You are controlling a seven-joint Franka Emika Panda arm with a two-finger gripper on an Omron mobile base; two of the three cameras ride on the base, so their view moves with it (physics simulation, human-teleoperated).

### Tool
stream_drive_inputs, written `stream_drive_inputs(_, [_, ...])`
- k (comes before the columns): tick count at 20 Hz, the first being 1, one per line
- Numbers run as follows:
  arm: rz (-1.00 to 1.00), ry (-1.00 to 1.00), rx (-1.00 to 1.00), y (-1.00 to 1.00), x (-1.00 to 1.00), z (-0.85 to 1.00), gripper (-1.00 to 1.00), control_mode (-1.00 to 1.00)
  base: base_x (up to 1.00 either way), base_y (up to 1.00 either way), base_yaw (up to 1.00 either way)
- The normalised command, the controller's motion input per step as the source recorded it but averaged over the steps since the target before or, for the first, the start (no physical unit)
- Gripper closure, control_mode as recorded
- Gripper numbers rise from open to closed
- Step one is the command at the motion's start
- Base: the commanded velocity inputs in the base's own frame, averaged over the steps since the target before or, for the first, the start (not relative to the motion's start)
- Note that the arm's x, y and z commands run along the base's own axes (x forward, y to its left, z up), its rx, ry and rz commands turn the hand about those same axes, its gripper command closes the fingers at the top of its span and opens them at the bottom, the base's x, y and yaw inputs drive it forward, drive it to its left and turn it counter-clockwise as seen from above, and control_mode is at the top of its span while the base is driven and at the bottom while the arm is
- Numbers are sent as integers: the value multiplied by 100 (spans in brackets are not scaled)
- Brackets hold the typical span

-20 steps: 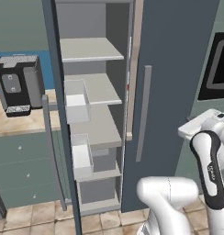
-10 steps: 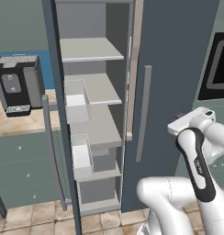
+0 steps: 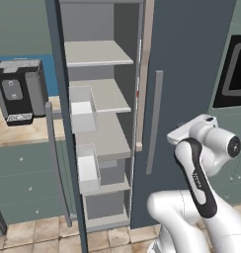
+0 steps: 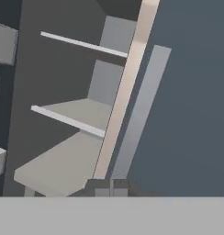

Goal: Retrieve the chicken drumstick from the fridge and place it on the saucepan with marinade on the stove.

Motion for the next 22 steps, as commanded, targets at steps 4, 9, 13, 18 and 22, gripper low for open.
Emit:
stream_drive_inputs(4, [0, 9, -5, 33, 0, 0, -100, -100, 0, 0, 0])
stream_drive_inputs(9, [-3, 16, -14, 22, 0, 0, -100, -100, 0, 0, 0])
stream_drive_inputs(13, [-11, 7, -24, 32, 8, 0, -100, -100, 0, 0, 0])
stream_drive_inputs(18, [-18, 5, -25, 3, 0, 1, -100, -100, 0, 0, 0])
stream_drive_inputs(22, [-20, 10, -22, -3, 0, 9, -100, -100, 0, 0, 0])
